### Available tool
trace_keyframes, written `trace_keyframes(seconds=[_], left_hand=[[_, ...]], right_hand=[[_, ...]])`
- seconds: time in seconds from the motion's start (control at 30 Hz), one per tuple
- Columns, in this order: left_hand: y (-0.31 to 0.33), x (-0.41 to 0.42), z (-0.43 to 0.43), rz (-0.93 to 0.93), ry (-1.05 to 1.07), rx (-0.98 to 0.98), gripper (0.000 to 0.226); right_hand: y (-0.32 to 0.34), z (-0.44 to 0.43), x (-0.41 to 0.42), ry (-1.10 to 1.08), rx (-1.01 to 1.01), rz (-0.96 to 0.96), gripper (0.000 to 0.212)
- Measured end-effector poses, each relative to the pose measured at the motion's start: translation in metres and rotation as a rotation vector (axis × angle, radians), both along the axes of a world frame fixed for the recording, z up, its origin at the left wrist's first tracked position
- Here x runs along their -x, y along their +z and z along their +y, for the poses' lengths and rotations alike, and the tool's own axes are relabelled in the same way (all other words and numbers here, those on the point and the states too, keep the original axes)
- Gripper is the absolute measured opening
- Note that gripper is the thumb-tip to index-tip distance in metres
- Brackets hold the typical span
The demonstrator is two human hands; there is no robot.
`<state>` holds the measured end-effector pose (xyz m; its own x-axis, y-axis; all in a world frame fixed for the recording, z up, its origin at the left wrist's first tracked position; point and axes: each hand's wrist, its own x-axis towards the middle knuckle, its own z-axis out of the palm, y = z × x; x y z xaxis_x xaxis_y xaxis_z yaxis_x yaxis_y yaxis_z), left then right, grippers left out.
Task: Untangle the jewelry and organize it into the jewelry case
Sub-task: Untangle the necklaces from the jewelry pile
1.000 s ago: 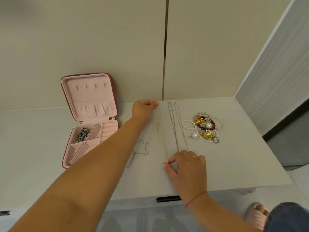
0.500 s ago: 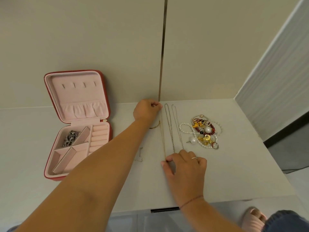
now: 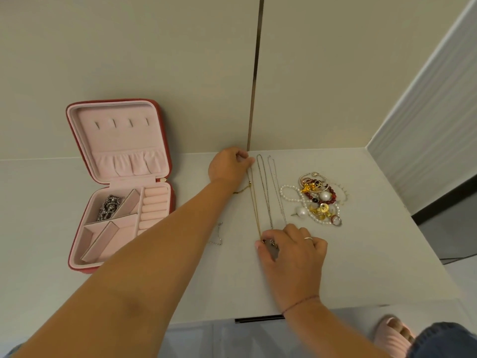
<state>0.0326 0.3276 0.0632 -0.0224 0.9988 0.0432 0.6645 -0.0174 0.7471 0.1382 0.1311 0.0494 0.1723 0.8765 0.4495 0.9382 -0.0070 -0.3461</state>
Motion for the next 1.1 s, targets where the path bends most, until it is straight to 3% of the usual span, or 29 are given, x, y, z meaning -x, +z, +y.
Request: trace_keyframes(seconds=[0.1, 0.23, 0.3, 0.4, 0.6, 0.83, 1.1], left_hand=[[0.011, 0.011, -0.018, -0.059, -0.082, 0.02, 0.022], [0.038, 0.046, -0.062, 0.124, -0.221, -0.007, 0.018], [0.051, 0.065, -0.093, 0.24, -0.279, -0.017, 0.01], [0.062, 0.084, -0.146, 0.254, -0.314, 0.011, 0.009], [0.038, 0.092, -0.206, 0.262, -0.221, 0.007, 0.031], [0.025, 0.09, -0.212, 0.361, -0.212, 0.014, 0.047], [0.016, 0.088, -0.215, 0.456, -0.276, -0.04, 0.049]], right_hand=[[0.001, 0.0, 0.0, -0.006, 0.005, -0.027, 0.025], [0.002, -0.001, 0.001, 0.027, -0.009, -0.035, 0.029], [0.003, -0.003, 0.004, 0.115, -0.06, -0.023, 0.026], [0.004, -0.01, 0.016, 0.29, -0.094, 0.002, 0.022], [-0.003, -0.02, 0.041, 0.572, 0.071, -0.101, 0.042], [0.005, -0.03, 0.037, 0.571, 0.133, -0.093, 0.04], [0.012, -0.051, 0.019, 0.599, 0.013, -0.062, 0.024]])
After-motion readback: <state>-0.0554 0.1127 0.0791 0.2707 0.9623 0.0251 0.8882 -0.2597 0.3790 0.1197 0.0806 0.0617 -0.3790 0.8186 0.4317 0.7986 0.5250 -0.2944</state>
